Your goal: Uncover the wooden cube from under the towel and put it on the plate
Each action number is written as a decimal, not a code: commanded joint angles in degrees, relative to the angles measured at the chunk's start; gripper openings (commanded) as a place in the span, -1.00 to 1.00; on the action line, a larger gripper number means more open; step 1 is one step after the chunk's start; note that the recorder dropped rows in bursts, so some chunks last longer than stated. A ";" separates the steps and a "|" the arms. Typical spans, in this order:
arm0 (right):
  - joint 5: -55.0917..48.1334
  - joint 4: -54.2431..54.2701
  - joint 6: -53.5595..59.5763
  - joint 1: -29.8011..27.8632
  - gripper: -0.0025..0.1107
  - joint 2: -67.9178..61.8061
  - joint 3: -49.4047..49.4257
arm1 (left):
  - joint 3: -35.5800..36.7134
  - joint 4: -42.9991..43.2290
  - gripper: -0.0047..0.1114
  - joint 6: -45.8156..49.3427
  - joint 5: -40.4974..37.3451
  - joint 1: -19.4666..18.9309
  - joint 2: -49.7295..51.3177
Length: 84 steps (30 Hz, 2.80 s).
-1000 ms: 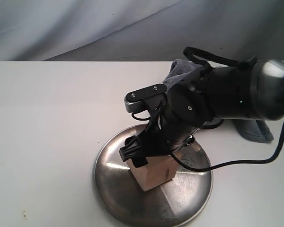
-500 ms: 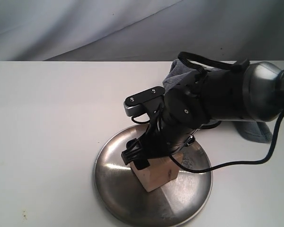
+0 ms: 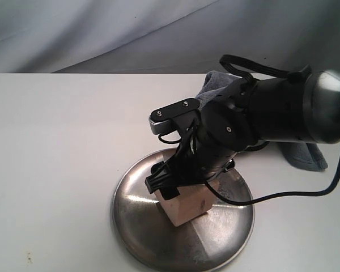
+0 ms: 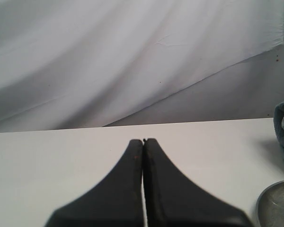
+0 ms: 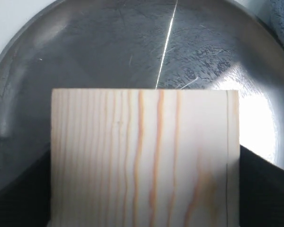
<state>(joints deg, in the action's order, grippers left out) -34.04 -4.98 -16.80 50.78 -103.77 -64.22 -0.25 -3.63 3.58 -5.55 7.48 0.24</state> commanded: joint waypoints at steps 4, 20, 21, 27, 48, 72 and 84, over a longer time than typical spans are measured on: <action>0.60 -0.28 0.10 0.05 0.42 0.72 0.09 | 0.25 -0.14 -0.92 -0.15 0.62 -0.12 -0.24; -0.76 0.11 0.44 0.05 0.90 2.93 0.09 | 0.25 -0.14 -0.92 -0.15 0.62 -0.12 -0.24; -1.04 0.11 0.44 0.05 0.90 3.73 0.09 | 0.25 -0.14 -0.92 -0.15 0.62 -0.12 -0.24; -2.66 -4.24 0.44 -0.06 0.90 11.39 0.09 | 0.25 -0.14 -0.92 -0.15 0.62 -0.12 -0.24; 4.95 -29.26 -7.65 -2.12 -0.87 20.12 0.09 | 0.25 -0.14 -0.92 -0.15 0.62 -0.12 -0.24; 31.61 -22.35 -8.06 -20.59 -0.96 20.12 0.09 | 0.25 -0.14 -0.92 -0.15 0.62 -0.12 -0.24; 36.44 -22.48 -8.69 -27.20 -0.96 21.83 0.09 | 0.25 -0.14 -0.92 -0.15 0.62 -0.12 -0.24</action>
<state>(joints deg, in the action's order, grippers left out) 0.00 -27.48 -25.15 24.95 -83.38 -64.11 -0.25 -3.63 3.58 -5.55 7.48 0.24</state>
